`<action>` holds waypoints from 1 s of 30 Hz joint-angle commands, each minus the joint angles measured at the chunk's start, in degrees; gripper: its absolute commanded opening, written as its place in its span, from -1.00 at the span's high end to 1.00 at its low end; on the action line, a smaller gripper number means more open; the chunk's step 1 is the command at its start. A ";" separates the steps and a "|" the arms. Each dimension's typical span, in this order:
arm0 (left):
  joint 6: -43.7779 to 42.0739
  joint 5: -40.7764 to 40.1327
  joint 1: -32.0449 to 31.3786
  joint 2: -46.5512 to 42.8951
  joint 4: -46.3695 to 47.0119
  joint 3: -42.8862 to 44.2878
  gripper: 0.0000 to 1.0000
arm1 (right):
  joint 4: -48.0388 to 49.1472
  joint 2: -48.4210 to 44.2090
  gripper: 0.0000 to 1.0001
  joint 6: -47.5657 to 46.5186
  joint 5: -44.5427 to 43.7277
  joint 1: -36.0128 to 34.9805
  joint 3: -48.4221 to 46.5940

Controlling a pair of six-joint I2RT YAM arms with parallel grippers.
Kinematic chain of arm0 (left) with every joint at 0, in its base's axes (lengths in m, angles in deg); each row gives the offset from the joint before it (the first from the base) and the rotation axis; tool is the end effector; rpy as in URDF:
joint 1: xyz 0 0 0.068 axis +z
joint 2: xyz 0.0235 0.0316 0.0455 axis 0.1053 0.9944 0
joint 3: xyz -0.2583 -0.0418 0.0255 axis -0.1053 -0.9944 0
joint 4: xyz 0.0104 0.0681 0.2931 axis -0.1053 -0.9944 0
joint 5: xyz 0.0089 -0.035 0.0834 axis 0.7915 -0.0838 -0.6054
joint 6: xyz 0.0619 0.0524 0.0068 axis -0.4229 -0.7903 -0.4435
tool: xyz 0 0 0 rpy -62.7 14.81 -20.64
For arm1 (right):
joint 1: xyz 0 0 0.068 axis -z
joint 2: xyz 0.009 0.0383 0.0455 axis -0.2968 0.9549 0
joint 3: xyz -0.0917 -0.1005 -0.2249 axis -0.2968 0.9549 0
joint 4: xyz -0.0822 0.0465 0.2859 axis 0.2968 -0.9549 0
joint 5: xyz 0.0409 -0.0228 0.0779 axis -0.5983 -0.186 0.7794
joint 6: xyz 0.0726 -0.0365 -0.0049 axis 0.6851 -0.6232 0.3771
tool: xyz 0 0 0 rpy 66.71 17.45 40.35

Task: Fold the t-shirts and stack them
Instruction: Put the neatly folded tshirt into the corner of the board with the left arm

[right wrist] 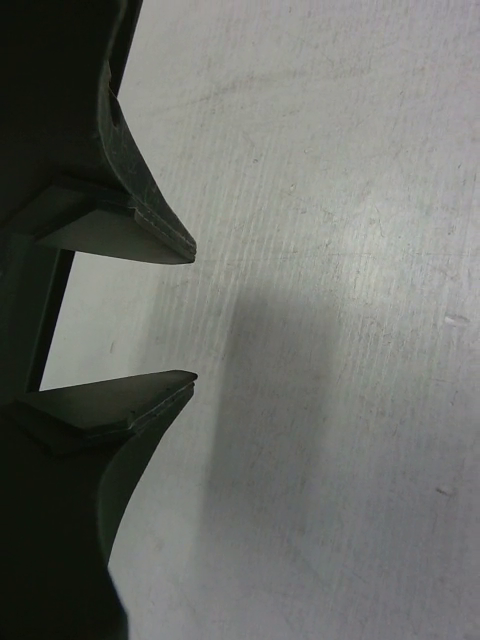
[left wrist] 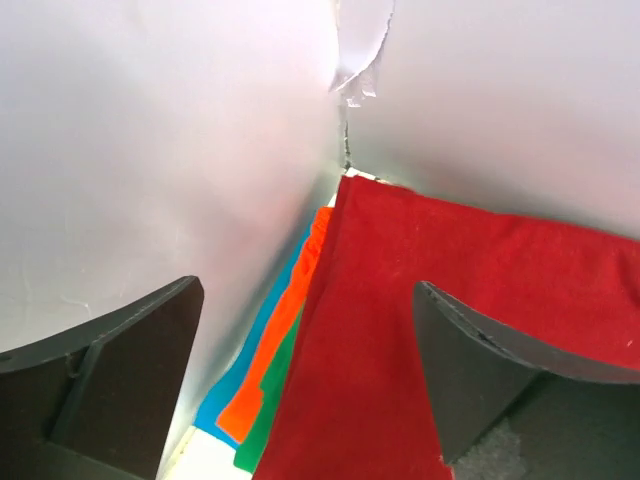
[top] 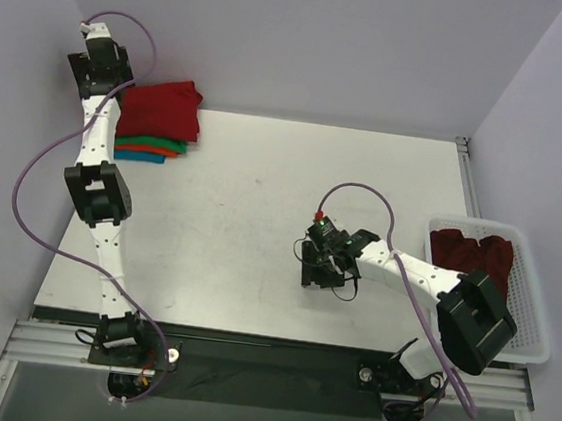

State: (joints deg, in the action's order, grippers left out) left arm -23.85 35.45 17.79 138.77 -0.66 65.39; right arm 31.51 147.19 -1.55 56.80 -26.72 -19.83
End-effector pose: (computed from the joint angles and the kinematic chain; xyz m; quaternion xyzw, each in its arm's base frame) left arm 0.6205 0.1546 0.2907 -0.1983 0.7941 0.1945 0.5406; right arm 0.2427 0.2408 0.1229 -0.0690 0.9560 0.2081 0.1951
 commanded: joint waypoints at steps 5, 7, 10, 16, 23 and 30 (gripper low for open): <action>8.39 4.08 -2.69 -10.86 2.09 -9.66 -0.95 | -1.68 -3.97 0.02 -1.18 -3.55 -0.66 -2.55; 10.66 4.86 -3.22 -15.51 3.49 -16.16 -0.95 | -1.68 -5.81 0.00 -1.27 -5.38 -0.66 -2.38; 14.61 5.48 -4.54 -22.01 4.38 -24.76 -0.95 | -1.42 -8.27 -0.04 -1.27 -7.15 -0.66 -2.11; 21.91 7.50 -9.80 -36.34 6.66 -44.10 -0.95 | -1.42 -13.63 -0.06 -1.71 -11.01 -0.57 -1.24; 27.99 4.61 -26.22 -56.46 10.97 -74.51 -0.95 | -1.42 -21.11 -0.11 -1.88 -15.76 -0.05 -0.09; 26.58 -8.83 -51.36 -71.24 5.80 -91.04 -0.94 | -2.03 -31.21 -0.13 -2.41 -20.15 0.13 2.89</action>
State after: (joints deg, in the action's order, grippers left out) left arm 1.98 34.91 -27.17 73.95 6.14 -22.10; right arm 30.92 119.80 -2.95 41.55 -26.96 -18.45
